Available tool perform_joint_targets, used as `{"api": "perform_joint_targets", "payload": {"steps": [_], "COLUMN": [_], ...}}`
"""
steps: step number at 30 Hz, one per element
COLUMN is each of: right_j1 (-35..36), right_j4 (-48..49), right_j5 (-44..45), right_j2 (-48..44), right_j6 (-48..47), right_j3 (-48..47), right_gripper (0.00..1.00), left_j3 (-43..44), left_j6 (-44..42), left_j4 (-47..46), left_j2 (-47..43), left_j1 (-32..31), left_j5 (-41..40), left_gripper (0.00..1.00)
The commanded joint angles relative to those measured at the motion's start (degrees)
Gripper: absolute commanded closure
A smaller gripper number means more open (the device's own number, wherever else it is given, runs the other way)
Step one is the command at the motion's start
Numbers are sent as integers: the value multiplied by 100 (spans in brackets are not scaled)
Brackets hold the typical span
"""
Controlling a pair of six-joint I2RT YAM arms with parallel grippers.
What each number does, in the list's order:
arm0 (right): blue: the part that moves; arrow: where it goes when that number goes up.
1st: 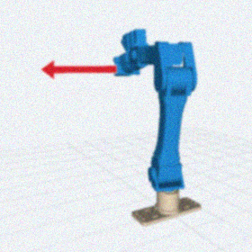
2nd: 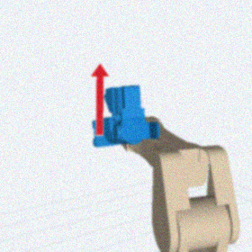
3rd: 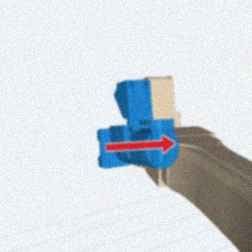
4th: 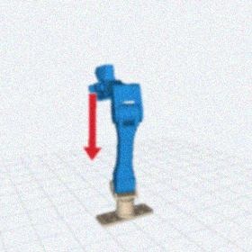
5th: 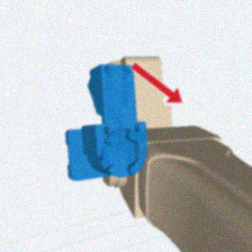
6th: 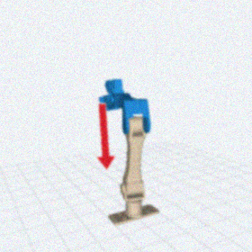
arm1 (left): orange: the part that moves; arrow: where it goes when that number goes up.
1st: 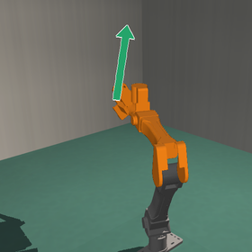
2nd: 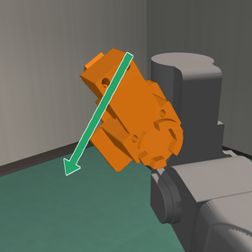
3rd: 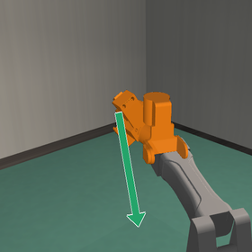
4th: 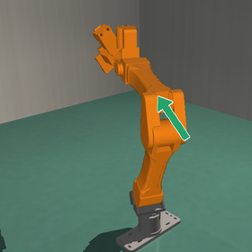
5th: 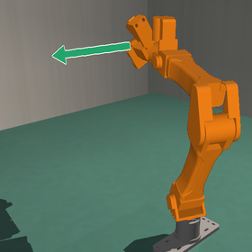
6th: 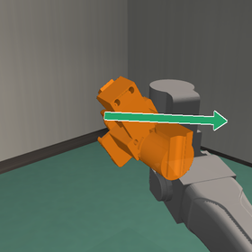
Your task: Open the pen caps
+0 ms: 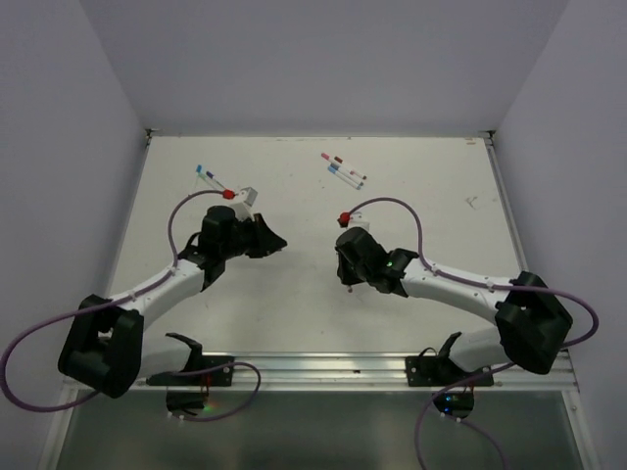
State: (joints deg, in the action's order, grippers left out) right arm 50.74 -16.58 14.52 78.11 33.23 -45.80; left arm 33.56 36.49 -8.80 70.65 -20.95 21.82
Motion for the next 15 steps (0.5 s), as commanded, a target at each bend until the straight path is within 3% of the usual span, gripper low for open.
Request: {"api": "perform_joint_targets", "payload": {"steps": [1,3,7,15], "right_j1": [-47,-56,-47,-47], "right_j4": [111,172,435,937], "right_j5": [226,139,200,112], "right_j2": [546,810,1399,1989], "right_j6": [139,157,227,262], "right_j3": [-473,-693,-869,-896], "right_gripper": [100,100,100,100], "left_j3": [-418,-613,-587,-605], "left_j6": [-73,191,235,350], "left_j4": [-419,-858,-852,-878], "left_j2": [238,361,625,1029], "left_j1": [-278,-365,-787,-955], "left_j5": [514,516,367,164], "left_gripper": [100,100,100,96]}}
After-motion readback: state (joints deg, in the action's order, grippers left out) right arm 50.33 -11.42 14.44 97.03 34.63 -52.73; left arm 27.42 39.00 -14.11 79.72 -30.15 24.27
